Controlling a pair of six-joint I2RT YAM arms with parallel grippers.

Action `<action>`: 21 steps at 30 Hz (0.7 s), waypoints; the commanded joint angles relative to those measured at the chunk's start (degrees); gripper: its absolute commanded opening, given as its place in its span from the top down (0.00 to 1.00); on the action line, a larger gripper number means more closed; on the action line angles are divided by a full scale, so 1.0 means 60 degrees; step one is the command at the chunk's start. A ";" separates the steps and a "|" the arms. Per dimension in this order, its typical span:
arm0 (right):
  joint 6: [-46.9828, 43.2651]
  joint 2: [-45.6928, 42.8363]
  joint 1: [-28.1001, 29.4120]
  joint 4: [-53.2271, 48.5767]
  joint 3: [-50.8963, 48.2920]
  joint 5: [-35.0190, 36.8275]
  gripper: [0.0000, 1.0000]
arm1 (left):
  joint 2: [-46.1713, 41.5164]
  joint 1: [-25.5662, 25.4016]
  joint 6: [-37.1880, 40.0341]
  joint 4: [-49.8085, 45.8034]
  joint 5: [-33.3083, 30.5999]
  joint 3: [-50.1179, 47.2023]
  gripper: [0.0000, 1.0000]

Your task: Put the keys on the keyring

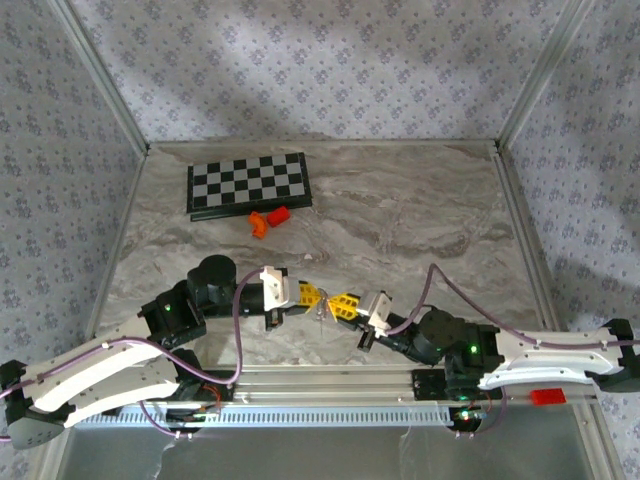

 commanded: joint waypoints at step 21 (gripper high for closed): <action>-0.0241 0.0004 -0.0011 0.0500 0.0163 0.0639 1.00 | -0.0078 -0.0114 0.0079 0.0248 0.0062 0.0123 1.00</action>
